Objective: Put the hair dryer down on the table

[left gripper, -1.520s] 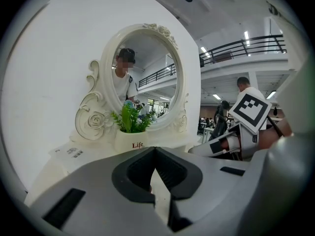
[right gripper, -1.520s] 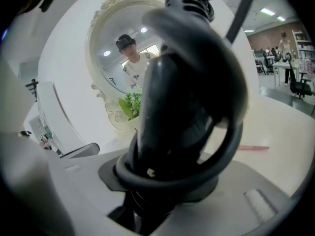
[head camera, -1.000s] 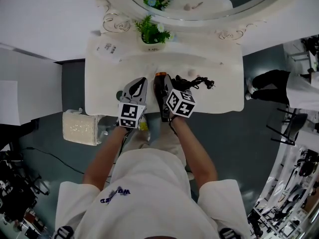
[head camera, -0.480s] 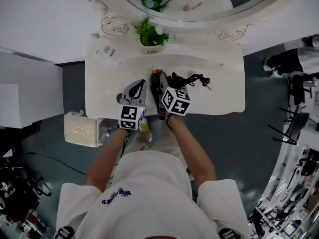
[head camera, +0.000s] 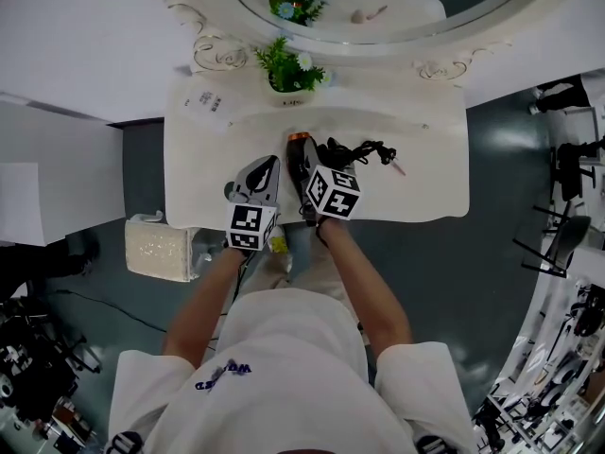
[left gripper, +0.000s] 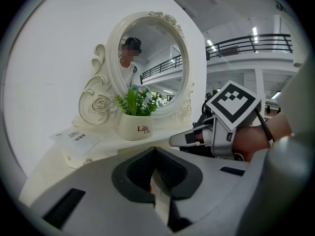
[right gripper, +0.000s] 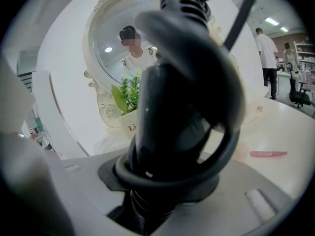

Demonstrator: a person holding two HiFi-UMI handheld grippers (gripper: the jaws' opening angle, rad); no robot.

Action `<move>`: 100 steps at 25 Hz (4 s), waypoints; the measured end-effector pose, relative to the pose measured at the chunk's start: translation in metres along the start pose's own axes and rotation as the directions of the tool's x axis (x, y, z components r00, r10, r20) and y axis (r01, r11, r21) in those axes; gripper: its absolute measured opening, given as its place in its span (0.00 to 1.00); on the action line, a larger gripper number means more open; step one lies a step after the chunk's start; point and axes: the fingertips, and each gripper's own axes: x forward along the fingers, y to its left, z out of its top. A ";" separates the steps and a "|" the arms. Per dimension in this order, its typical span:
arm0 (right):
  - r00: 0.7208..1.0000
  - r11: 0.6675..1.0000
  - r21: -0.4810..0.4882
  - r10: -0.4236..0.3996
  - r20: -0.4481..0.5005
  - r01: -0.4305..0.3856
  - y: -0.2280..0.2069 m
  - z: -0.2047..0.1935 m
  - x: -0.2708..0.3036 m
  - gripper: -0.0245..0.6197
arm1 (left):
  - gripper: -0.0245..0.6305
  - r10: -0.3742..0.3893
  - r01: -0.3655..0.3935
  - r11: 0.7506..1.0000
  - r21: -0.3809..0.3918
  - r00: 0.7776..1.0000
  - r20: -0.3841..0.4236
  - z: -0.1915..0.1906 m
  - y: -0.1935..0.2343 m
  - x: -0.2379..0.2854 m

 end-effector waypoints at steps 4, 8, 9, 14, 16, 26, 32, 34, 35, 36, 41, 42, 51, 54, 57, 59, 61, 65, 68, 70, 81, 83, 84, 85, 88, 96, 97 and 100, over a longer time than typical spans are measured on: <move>1.000 1.000 0.013 -0.001 0.018 0.000 -0.002 0.004 0.002 0.39 | 0.05 0.001 -0.001 1.000 -0.002 1.000 0.000 0.001 0.001 0.005; 0.999 1.000 0.006 0.019 0.029 -0.019 -0.001 0.004 0.001 0.40 | 0.05 -0.008 0.008 1.000 -0.002 1.000 -0.004 0.001 -0.003 0.004; 0.999 0.999 -0.016 0.031 0.029 -0.031 0.001 0.005 0.000 0.40 | 0.05 -0.010 0.010 1.000 -0.002 1.000 -0.004 0.002 -0.003 0.004; 0.995 0.984 -0.153 0.099 0.019 -0.095 0.014 0.012 -0.004 0.45 | 0.05 -0.011 0.011 1.000 -0.002 1.000 0.000 0.005 -0.001 0.006; 0.994 0.977 -0.185 0.110 0.003 -0.108 0.016 0.010 -0.005 0.45 | 0.05 -0.012 0.012 1.000 -0.006 1.000 0.000 0.004 -0.002 0.005; 0.996 0.956 -0.278 0.088 -0.034 -0.094 0.008 -0.002 -0.014 0.47 | 0.05 -0.026 0.026 1.000 -0.007 1.000 0.001 0.001 -0.005 0.005; 0.997 0.893 -0.442 0.062 -0.051 -0.079 0.012 -0.012 -0.013 0.50 | 0.05 -0.039 0.039 0.999 -0.010 0.999 0.000 -0.001 -0.012 0.007; 0.996 0.885 -0.458 0.068 -0.058 -0.086 0.013 -0.013 -0.014 0.50 | 0.05 -0.048 0.048 0.999 -0.007 0.999 -0.003 -0.001 -0.017 0.007; 0.996 0.884 -0.460 0.066 -0.062 -0.087 0.013 -0.013 -0.014 0.50 | 0.05 -0.052 0.051 0.999 -0.005 0.999 -0.004 -0.001 -0.019 0.007; 0.996 0.883 -0.462 0.062 -0.065 -0.085 0.014 -0.013 -0.014 0.50 | 0.05 -0.054 0.053 0.999 -0.003 0.999 -0.005 0.000 -0.019 0.007; 0.996 0.876 -0.474 0.063 -0.066 -0.087 0.025 -0.010 -0.015 0.50 | 0.05 -0.054 0.054 0.999 -0.005 0.999 -0.001 0.000 -0.019 0.007; 0.996 0.874 -0.478 0.062 -0.069 -0.087 0.025 -0.011 -0.016 0.50 | 0.05 -0.055 0.055 0.998 -0.004 0.999 -0.001 0.000 -0.019 0.007; 0.994 0.847 -0.527 0.016 -0.106 -0.070 0.019 -0.012 -0.018 0.62 | 0.05 -0.048 0.048 0.999 -0.008 0.999 0.001 0.001 -0.016 0.007; 0.993 0.854 -0.517 0.004 -0.115 -0.063 0.012 -0.010 -0.019 0.67 | 0.05 -0.046 0.046 0.999 -0.010 0.999 -0.002 -0.001 -0.015 0.006; 0.993 0.861 -0.506 -0.005 -0.116 -0.055 0.006 -0.009 -0.020 0.68 | 0.05 -0.047 0.047 0.999 -0.012 0.999 -0.002 -0.001 -0.015 0.006; 0.994 0.868 -0.495 -0.013 -0.111 -0.044 0.003 -0.008 -0.021 0.69 | 0.05 -0.049 0.049 0.999 -0.011 0.999 -0.003 -0.001 -0.016 0.006; 0.994 0.876 -0.481 -0.022 -0.106 -0.032 -0.001 -0.008 -0.021 0.69 | 0.05 -0.050 0.050 0.999 -0.010 0.999 -0.004 -0.002 -0.016 0.006; 0.994 0.888 -0.459 -0.033 -0.108 -0.020 -0.007 -0.007 -0.021 0.70 | 0.05 -0.055 0.055 0.998 -0.005 0.998 -0.010 -0.004 -0.018 0.006; 0.993 0.887 -0.462 -0.035 -0.114 -0.022 -0.008 -0.006 -0.021 0.70 | 0.05 -0.063 0.063 0.998 0.001 0.998 -0.017 -0.005 -0.021 0.005; 0.992 0.883 -0.469 -0.040 -0.122 -0.022 -0.011 -0.007 -0.019 0.71 | 0.05 -0.061 0.061 0.998 -0.002 0.998 -0.017 -0.006 -0.021 0.004; 0.989 0.903 -0.429 -0.041 -0.141 -0.024 -0.025 -0.004 -0.009 0.72 | 0.05 -0.054 0.054 0.999 -0.003 0.998 -0.020 -0.007 -0.019 0.004; 0.988 0.904 -0.427 -0.038 -0.148 -0.029 -0.027 -0.003 -0.007 0.73 | 0.05 -0.059 0.059 0.998 -0.003 0.998 -0.016 -0.005 -0.020 0.005; 0.988 0.903 -0.427 -0.035 -0.150 -0.033 -0.028 -0.003 -0.005 0.74 | 0.05 -0.061 0.061 0.998 -0.004 0.998 -0.014 -0.005 -0.020 0.005; 0.988 0.903 -0.428 -0.031 -0.151 -0.037 -0.028 -0.003 -0.004 0.74 | 0.05 -0.063 0.063 0.998 -0.005 0.998 -0.013 -0.005 -0.020 0.006; 0.988 0.911 -0.410 -0.021 -0.156 -0.046 -0.032 -0.003 0.002 0.74 | 0.05 -0.064 0.064 0.998 -0.006 0.998 -0.016 -0.007 -0.021 0.009; 0.978 0.946 -0.316 0.009 -0.207 -0.075 -0.046 -0.003 0.013 0.74 | 0.05 -0.070 0.070 0.998 0.004 0.997 -0.018 -0.003 -0.023 0.016; 0.976 0.947 -0.310 0.014 -0.218 -0.083 -0.046 -0.005 0.014 0.74 | 0.05 -0.069 0.069 0.998 0.004 0.997 -0.019 -0.002 -0.024 0.017; 0.969 0.955 -0.278 0.033 -0.245 -0.103 -0.043 -0.009 0.019 0.74 | 0.05 -0.062 0.062 0.998 0.003 0.998 -0.022 0.000 -0.023 0.020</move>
